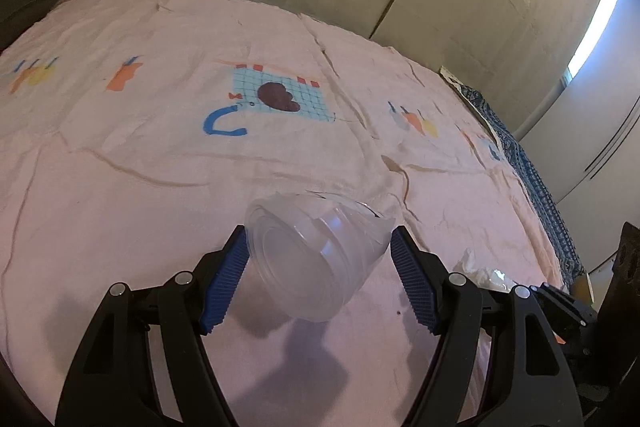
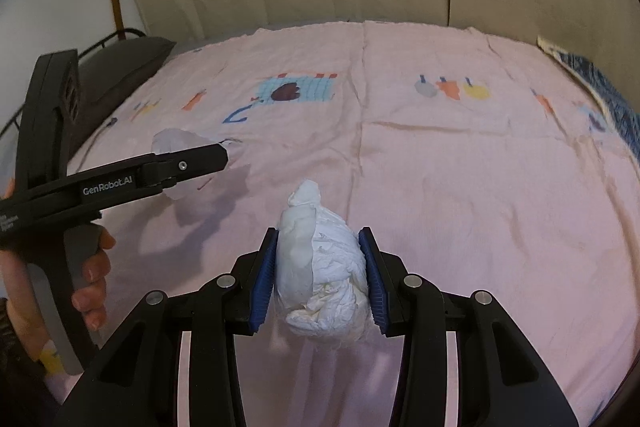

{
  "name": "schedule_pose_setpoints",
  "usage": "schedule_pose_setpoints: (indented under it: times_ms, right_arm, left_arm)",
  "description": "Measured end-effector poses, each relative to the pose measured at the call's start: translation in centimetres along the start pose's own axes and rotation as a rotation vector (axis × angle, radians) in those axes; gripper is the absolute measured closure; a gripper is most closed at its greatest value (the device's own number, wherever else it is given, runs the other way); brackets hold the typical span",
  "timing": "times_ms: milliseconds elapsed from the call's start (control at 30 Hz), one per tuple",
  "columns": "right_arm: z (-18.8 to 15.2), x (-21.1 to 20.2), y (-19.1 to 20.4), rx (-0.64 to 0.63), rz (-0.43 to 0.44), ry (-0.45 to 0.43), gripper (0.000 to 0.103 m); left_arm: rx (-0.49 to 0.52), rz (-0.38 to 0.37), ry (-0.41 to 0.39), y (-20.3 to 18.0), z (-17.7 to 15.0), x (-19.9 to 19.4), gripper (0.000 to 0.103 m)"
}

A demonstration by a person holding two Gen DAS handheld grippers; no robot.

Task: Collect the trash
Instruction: 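Grasp the clear plastic cup with the left tool while the right tool holds the tissue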

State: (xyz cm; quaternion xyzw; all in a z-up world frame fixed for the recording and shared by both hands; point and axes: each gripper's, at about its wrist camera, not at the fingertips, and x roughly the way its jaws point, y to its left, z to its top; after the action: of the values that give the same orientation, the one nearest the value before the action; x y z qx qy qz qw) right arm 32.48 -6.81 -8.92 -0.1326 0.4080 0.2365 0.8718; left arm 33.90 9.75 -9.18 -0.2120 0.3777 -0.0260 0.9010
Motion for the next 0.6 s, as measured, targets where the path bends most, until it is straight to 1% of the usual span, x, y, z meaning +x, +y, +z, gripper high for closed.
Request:
schedule_pose_setpoints:
  times_ms: [200, 433, 600]
  right_arm:
    - [-1.3, -1.6, 0.7, 0.009, 0.001, -0.028, 0.065]
    - [-2.6, -4.0, 1.7, -0.013, -0.014, -0.048, 0.065]
    - [-4.0, -6.0, 2.0, 0.000, -0.011, -0.051, 0.065]
  left_arm:
    - [0.007, 0.034, -0.013, -0.3, -1.5, -2.3, 0.031]
    - [0.013, 0.029, -0.007, -1.5, -3.2, -4.6, 0.031]
    - [0.031, 0.033, -0.005, -2.2, -5.1, -6.6, 0.031]
